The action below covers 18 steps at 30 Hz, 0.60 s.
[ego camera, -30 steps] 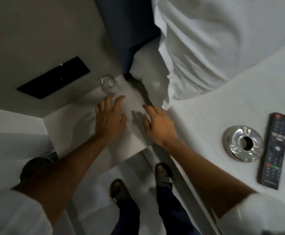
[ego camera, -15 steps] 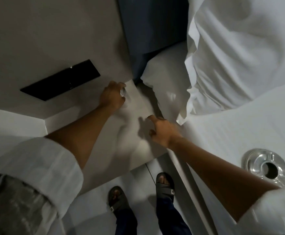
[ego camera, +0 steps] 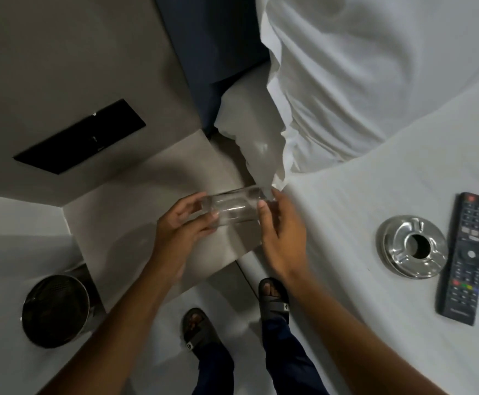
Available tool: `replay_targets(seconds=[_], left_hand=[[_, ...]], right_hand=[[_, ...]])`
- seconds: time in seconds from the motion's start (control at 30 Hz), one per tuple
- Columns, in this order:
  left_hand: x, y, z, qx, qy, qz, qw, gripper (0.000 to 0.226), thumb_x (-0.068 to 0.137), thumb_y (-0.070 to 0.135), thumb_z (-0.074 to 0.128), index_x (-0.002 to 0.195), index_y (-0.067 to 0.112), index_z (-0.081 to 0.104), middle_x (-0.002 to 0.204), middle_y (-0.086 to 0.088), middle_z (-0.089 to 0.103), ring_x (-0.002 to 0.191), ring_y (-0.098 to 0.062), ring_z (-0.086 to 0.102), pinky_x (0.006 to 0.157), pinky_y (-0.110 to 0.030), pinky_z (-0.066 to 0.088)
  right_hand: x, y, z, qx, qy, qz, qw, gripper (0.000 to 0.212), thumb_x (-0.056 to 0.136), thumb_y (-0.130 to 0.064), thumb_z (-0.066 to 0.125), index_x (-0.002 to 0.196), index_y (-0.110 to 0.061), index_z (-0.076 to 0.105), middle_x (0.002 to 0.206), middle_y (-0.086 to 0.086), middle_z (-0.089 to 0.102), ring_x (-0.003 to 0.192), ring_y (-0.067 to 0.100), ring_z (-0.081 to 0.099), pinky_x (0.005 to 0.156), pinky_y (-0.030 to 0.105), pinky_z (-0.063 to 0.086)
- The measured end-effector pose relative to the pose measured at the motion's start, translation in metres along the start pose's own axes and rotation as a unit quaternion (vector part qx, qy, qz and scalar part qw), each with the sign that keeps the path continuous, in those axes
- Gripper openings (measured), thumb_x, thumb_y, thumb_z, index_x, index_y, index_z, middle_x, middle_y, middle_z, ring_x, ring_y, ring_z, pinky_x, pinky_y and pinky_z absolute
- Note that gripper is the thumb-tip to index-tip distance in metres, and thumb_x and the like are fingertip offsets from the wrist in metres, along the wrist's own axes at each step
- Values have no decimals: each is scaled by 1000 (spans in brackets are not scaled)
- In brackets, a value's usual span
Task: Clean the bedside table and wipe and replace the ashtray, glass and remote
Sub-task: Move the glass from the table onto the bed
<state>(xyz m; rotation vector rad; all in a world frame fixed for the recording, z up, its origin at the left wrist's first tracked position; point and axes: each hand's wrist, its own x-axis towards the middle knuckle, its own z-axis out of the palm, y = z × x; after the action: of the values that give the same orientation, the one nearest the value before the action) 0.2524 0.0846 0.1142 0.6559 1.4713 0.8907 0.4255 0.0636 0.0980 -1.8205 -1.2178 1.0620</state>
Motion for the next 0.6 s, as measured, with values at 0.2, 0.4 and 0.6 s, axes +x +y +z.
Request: replay_targets(seconds=[0.2,0.4,0.6], left_hand=[[-22,8,70,58,-94,54,992,38,75,23,79,110,33,69,108,4,73,101,-11,69,75,-23,55],[-18,-5,187,124,-141,108,976,46,76,25,80,119,26,63,114,4,69,107,-7,64,91,-21,52],[-6,-17,236,278,-163,211,923,39,86,28,70,124,24,63,127,6,64,112,-5,56,102,-28,45]], right_hand=[[-11,-3,-78,-66,189,-51,979,43,94,-30,58,134,-17,52,111,-5,59,111,14,44,89,44,48],[8,27,-167,-109,272,-26,956,41,95,-31,53,135,-21,48,120,-10,57,119,20,44,92,39,45],[30,57,-209,-231,230,-5,945,45,96,-31,53,137,-14,48,132,8,58,125,30,40,105,43,35]])
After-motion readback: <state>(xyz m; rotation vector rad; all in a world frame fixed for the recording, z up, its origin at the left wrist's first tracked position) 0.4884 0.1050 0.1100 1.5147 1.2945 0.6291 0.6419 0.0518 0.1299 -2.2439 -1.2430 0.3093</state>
